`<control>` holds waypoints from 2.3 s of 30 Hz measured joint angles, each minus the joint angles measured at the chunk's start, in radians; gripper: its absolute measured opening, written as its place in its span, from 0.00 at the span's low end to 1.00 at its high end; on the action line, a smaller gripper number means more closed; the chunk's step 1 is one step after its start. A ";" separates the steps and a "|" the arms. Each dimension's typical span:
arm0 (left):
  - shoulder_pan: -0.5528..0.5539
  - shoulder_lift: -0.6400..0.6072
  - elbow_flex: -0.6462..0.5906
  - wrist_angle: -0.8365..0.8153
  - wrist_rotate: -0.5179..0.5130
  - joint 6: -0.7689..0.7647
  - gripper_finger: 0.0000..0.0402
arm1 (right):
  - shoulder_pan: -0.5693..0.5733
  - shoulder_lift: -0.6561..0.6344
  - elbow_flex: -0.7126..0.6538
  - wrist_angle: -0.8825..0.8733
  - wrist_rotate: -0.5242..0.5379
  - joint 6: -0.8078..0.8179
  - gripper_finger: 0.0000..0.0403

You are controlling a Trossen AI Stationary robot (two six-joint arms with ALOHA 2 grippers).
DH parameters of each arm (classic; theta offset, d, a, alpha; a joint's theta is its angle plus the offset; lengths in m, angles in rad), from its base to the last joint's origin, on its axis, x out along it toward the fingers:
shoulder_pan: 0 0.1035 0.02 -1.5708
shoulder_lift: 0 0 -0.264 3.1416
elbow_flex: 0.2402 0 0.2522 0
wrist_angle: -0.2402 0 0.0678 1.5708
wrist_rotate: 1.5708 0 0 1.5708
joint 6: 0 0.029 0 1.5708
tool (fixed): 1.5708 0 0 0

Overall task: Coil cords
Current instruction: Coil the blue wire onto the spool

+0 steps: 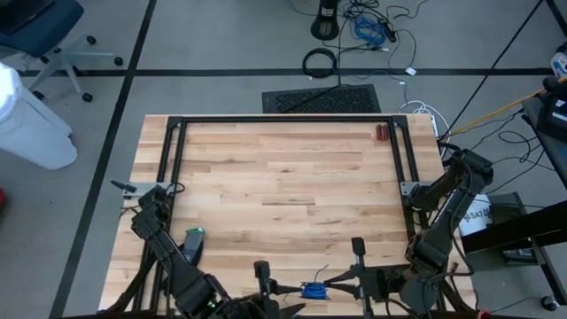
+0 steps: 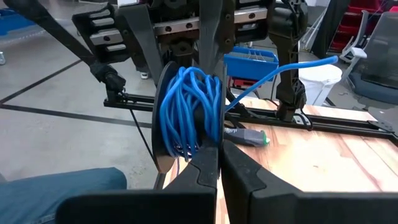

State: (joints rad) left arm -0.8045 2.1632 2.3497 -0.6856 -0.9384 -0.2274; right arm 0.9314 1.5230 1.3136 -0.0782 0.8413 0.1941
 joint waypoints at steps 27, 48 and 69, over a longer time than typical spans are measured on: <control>0.036 0.011 0.000 0.043 0.116 0.057 0.03 | 0.012 0.002 0.000 -0.004 0.024 -0.023 0.01; -0.104 0.012 0.005 0.056 0.123 0.147 0.03 | 0.163 0.139 -0.014 -0.256 0.147 0.320 0.12; -0.091 0.014 0.006 -0.046 -0.066 0.473 0.03 | 0.065 0.232 -0.015 -0.234 0.236 0.117 0.12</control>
State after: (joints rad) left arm -0.8951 2.1773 2.3554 -0.7314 -1.0042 0.2457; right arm 0.9960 1.7550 1.2984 -0.3119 1.0775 0.3112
